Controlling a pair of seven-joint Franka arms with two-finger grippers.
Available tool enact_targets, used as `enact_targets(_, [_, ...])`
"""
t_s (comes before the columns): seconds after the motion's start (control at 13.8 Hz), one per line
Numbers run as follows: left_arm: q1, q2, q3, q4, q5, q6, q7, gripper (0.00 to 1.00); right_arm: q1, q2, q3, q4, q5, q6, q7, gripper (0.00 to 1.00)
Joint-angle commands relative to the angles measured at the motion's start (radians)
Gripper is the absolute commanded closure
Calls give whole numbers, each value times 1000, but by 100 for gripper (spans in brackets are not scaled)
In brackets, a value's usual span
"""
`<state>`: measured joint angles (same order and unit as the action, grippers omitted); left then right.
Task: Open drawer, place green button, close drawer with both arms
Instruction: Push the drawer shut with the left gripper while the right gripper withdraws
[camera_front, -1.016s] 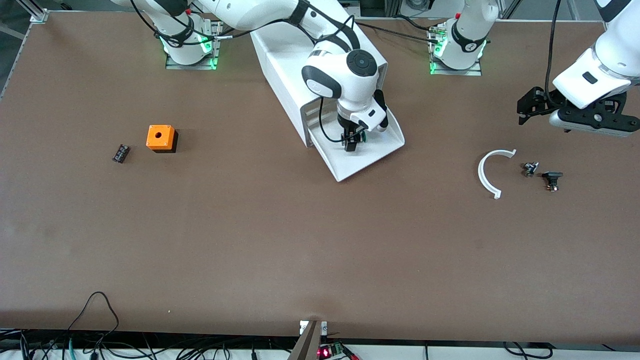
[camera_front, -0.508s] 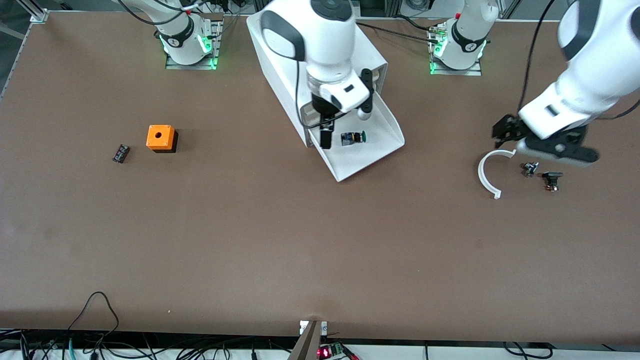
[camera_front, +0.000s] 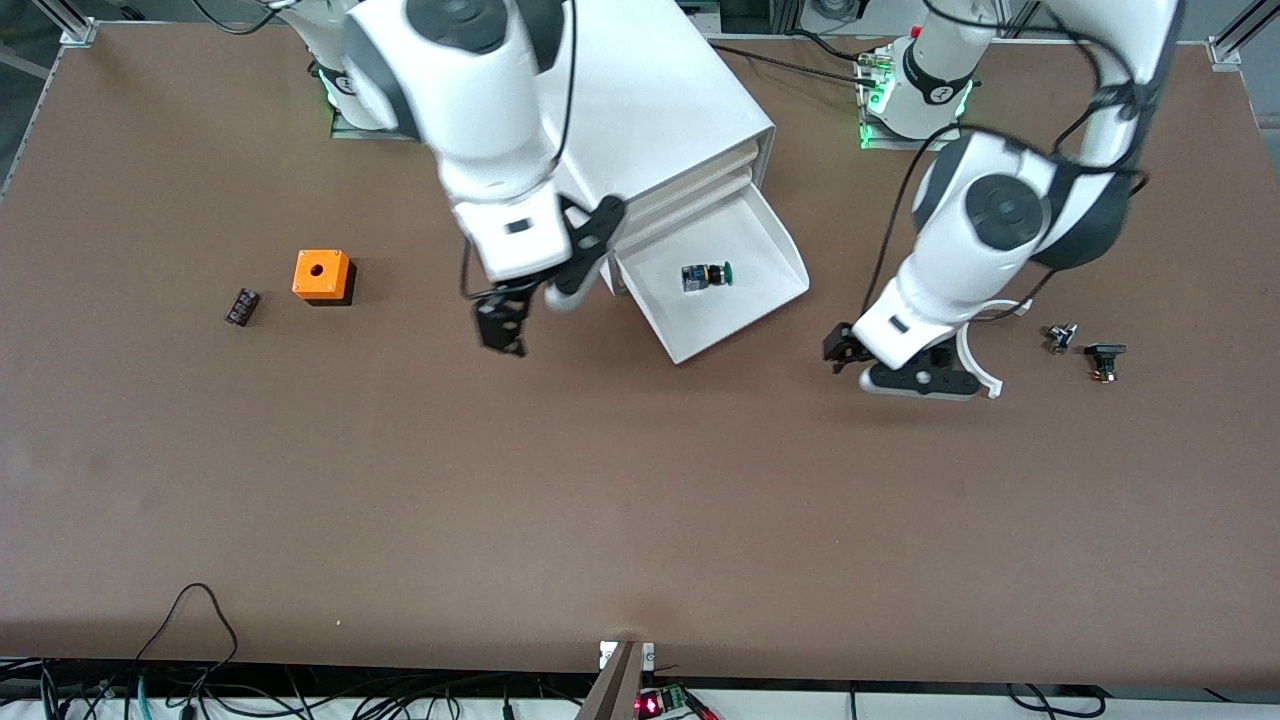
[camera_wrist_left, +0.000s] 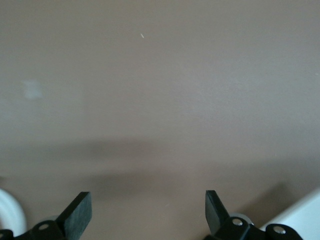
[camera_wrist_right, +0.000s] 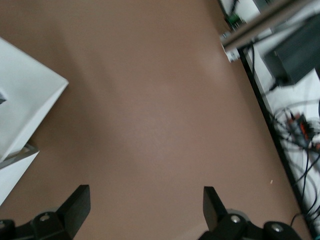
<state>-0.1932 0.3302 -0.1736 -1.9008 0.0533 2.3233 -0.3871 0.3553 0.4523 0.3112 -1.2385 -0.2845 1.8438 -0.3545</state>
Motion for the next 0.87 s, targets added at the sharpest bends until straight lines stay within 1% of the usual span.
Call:
enact_targets(0.0, [-37, 120, 8, 15, -21, 127, -94, 0, -140, -55, 16, -111, 36, 2, 115, 0])
enact_targets(0.07, [-69, 163, 11, 14, -38, 163, -131, 0, -171, -55, 16, -118, 37, 2, 171, 0])
enact_targets(0.15, [-95, 179, 14, 9, -61, 180, -166, 0, -188, -55, 14, -125, 37, -1, 252, 0])
enact_targets(0.29, [-117, 173, 13, -27, -67, 180, -216, 0, -190, -57, -16, -171, 36, -11, 435, 0])
enact_targets(0.44, [-130, 170, 6, -82, -67, 182, -220, 0, -190, -57, -20, -242, 22, -18, 681, 0])
enact_targets(0.51, [-135, 168, 2, -105, -67, 180, -220, 0, -191, -50, -23, -245, 22, -20, 794, 0])
enact_targets(0.58, [-138, 164, -12, -127, -67, 180, -220, 0, -194, -52, -43, -246, 21, -24, 863, 0])
enact_targets(0.65, [-138, 143, -32, -145, -69, 179, -220, 0, -196, -58, -82, -248, 21, -53, 891, 0])
enact_targets(0.8, [-138, 106, -73, -191, -69, 171, -219, 0, -196, -87, -179, -243, 21, -136, 882, 0])
